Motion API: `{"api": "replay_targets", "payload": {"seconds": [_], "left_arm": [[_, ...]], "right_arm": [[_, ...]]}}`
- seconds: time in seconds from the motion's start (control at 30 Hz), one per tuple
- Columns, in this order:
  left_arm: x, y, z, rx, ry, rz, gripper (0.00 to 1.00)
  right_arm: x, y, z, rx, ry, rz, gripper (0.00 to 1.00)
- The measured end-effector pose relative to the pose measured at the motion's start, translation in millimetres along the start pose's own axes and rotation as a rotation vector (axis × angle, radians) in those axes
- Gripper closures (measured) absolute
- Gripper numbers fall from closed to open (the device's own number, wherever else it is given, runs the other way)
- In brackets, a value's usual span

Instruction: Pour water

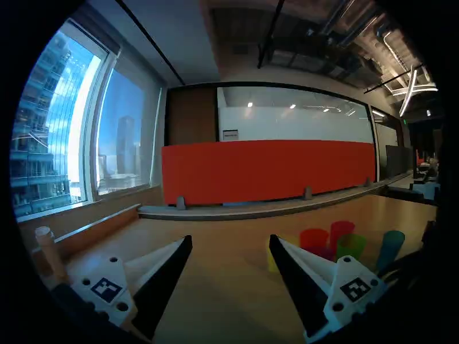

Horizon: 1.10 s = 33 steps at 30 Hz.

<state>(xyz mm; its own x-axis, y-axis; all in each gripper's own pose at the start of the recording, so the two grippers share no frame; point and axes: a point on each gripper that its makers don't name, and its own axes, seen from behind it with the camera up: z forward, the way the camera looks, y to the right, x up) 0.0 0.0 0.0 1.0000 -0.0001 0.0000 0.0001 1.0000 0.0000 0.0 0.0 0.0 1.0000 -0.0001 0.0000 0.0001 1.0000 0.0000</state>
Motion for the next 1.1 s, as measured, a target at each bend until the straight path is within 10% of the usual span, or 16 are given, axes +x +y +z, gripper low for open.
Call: {"api": "replay_targets", "payload": {"seconds": [1.1], "left_arm": [[126, 28.5, 35.4, -0.133, 0.003, 0.010, 0.00]], "right_arm": [[114, -14, 21.0, 0.087, -0.070, 0.009, 0.00]]}}
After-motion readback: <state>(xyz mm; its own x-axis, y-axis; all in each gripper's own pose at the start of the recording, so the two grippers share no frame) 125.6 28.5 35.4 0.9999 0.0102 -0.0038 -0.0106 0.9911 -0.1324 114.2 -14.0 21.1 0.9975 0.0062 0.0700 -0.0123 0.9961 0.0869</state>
